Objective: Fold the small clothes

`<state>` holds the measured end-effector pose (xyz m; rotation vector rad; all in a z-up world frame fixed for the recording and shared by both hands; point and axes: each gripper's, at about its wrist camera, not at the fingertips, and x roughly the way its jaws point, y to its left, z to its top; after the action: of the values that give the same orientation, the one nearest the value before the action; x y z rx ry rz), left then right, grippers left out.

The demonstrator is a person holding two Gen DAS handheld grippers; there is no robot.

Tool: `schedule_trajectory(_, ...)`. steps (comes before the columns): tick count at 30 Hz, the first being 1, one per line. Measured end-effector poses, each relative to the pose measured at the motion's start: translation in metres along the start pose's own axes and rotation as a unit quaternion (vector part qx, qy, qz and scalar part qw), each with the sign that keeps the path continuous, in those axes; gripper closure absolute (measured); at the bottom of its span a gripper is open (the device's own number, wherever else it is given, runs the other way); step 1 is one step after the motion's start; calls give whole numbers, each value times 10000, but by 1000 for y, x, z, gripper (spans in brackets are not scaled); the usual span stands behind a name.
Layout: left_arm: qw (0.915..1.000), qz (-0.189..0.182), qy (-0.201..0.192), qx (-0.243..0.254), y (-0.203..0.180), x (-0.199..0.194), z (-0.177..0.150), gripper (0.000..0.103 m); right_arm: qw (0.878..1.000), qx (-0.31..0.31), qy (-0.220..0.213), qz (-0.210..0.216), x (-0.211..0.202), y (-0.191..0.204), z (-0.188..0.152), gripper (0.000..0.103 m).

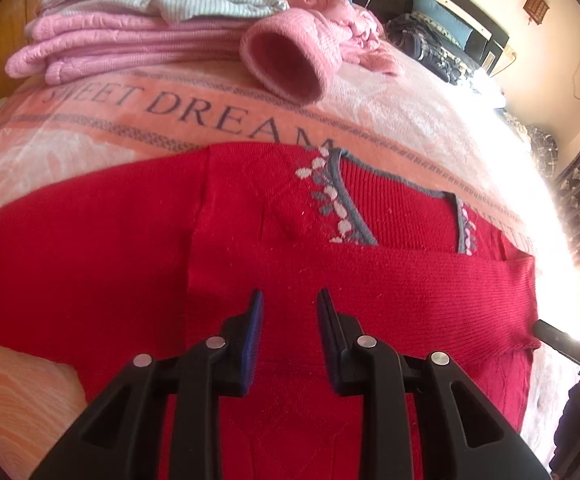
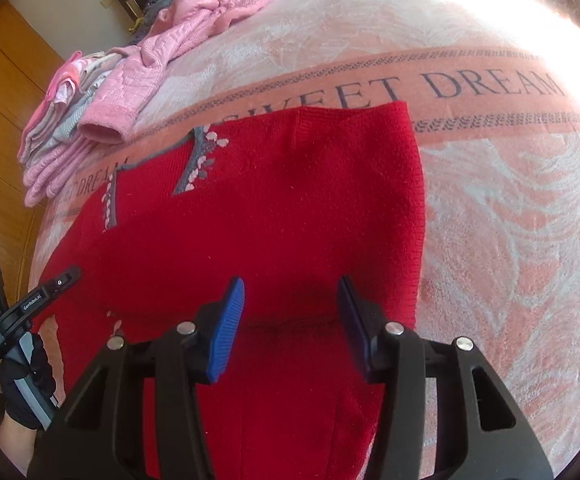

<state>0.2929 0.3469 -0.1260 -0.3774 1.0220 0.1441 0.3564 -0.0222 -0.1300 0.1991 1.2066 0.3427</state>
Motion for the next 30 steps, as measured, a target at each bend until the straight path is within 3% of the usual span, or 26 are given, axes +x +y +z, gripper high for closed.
schedule_trajectory(4, 9999, -74, -90, 62, 3, 4, -5, 75, 9999, -115, 1, -6, 11, -2, -9, 52)
schedule_trajectory(7, 9998, -52, -122, 148, 0, 4, -7, 74, 9998, -175, -73, 17, 14, 1, -13, 45)
schedule_trajectory(12, 9996, -65, -29, -277, 15, -13, -2, 74, 9994, -305, -116, -107, 6, 11, -13, 41)
schedule_trajectory(15, 9982, -7, -58, -601, 42, -40, 1, 71, 9994, 52, -173, 308, -18, 16, -12, 42)
schedule_trajectory(17, 9963, 45, -15, -854, 69, -60, 0, 64, 9993, 144, -215, 268, -35, 25, -13, 42)
schedule_trajectory(21, 9903, 28, 68, -1391, 144, -103, -15, 61, 9988, 330, -214, 296, -64, 46, -21, 41)
schedule_trajectory(26, 9723, 315, -55, -2316, 262, -143, -48, 56, 9997, 122, -53, 186, -91, 81, -52, 41)
schedule_trajectory(30, 9415, 611, -143, -3312, 350, -159, -82, 56, 9995, -262, 139, 89, -106, 114, -85, 42)
